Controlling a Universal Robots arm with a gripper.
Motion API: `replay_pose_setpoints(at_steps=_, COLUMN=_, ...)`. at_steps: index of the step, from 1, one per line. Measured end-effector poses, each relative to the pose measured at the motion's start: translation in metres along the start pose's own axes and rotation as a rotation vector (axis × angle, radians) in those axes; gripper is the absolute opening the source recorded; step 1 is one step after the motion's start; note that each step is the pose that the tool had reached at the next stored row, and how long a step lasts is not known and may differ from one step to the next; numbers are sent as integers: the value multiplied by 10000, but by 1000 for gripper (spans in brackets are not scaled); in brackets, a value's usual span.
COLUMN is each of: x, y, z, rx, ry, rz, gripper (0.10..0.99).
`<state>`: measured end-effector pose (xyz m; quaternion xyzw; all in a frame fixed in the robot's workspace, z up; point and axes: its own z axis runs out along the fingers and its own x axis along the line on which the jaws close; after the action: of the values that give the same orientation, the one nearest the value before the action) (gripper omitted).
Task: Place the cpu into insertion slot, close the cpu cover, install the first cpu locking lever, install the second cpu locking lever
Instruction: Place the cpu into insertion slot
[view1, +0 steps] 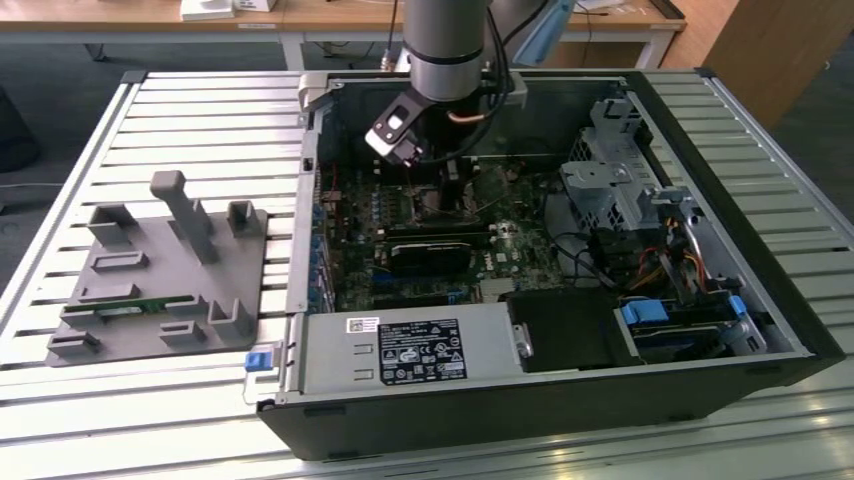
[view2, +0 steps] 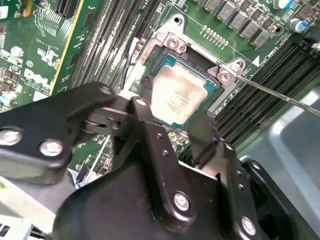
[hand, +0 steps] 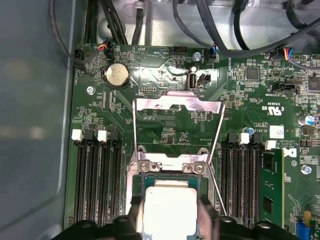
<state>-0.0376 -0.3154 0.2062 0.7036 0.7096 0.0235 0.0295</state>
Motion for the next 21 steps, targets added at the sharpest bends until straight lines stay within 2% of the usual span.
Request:
replay_pose_setpoints(at_steps=1, x=0, y=1, z=-9, rx=1, ry=0, rz=0, gripper=584)
replay_pose_setpoints(at_steps=4, x=0, y=6, z=-37, rx=12, ry=-1, rz=1, gripper=404)
replay_pose_setpoints(at_steps=5, x=0, y=8, z=-45, rx=15, ry=-1, rz=1, gripper=404)
replay_pose_setpoints(at_steps=7, x=-1, y=11, z=-61, rx=22, ry=1, rz=1, gripper=290)
replay_pose_setpoints(at_steps=8, x=-1, y=13, z=-69, rx=27, ry=0, rz=0, gripper=290)
replay_pose_setpoints(at_steps=10, x=-1, y=16, z=-85, rx=35, ry=0, rz=1, gripper=169)
replay_pose_setpoints(at_steps=11, x=-1, y=16, z=-91, rx=38, ry=-1, rz=1, gripper=169)
replay_pose_setpoints(at_steps=12, x=-1, y=17, z=-92, rx=39, ry=1, rz=2, gripper=114)
replay_pose_setpoints(at_steps=16, x=-1, y=17, z=-93, rx=40, ry=-4, rz=0, gripper=106)
replay_pose_setpoints(at_steps=21, x=-2, y=21, z=-138, rx=45, ry=-6, rz=0, gripper=106)
